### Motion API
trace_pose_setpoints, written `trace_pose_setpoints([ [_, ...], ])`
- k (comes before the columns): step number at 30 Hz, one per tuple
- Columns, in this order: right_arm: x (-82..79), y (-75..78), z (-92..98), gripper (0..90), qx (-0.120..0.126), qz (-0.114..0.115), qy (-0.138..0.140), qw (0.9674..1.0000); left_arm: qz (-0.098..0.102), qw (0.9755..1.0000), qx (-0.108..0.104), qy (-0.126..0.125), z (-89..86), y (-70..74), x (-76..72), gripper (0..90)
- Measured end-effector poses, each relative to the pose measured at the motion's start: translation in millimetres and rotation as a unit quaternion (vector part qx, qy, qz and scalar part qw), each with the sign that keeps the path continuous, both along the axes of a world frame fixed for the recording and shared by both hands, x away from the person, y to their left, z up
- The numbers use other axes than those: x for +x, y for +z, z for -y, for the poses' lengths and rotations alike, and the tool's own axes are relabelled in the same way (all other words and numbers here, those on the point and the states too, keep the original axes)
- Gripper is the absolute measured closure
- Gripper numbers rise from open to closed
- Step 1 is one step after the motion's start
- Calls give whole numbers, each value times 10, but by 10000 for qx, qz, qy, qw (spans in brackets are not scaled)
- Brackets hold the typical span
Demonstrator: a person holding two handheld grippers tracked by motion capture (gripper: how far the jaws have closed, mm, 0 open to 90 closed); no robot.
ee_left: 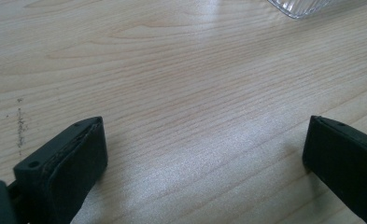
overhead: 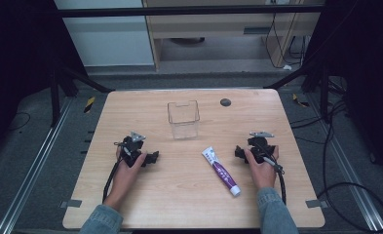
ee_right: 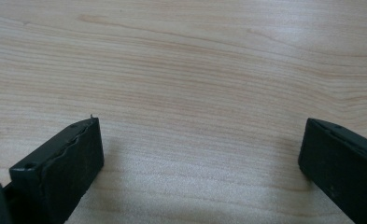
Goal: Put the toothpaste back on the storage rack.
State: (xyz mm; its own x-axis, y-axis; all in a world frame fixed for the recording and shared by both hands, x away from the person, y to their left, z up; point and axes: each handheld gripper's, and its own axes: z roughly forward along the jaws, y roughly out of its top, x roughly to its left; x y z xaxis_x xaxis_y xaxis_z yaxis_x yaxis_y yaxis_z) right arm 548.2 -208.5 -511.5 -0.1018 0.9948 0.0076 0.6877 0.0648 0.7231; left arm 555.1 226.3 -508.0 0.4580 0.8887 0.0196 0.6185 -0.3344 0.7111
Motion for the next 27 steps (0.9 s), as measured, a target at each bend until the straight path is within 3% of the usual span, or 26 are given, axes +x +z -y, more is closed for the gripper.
trace_pose_setpoints([
  [5,-24,11,41,13,-52,-69,305,9995,-2,10000,-6,6,1,0,0,0],
  [7,-24,54,63,109,-78,-188,416,9989,1,10000,-1,3,0,0,0,0],
  [8,-41,102,64,151,-162,-179,486,9985,-2,10000,-3,4,1,0,0,0],
  [11,-152,274,43,155,-308,-38,759,9966,-1,10000,-1,4,2,0,6,0],
  [13,-228,389,15,156,-353,-62,887,9954,-4,10000,7,-2,1,1,7,0],
  [19,-510,759,-136,185,-364,-82,1478,9883,-5,10000,3,-2,2,0,3,0],
  [23,-658,840,-308,229,-409,-173,1845,9818,-4,10000,-1,-3,1,0,3,0],
  [27,-674,820,-449,286,-373,-370,2105,9762,-3,10000,-7,-1,2,0,3,0],
])
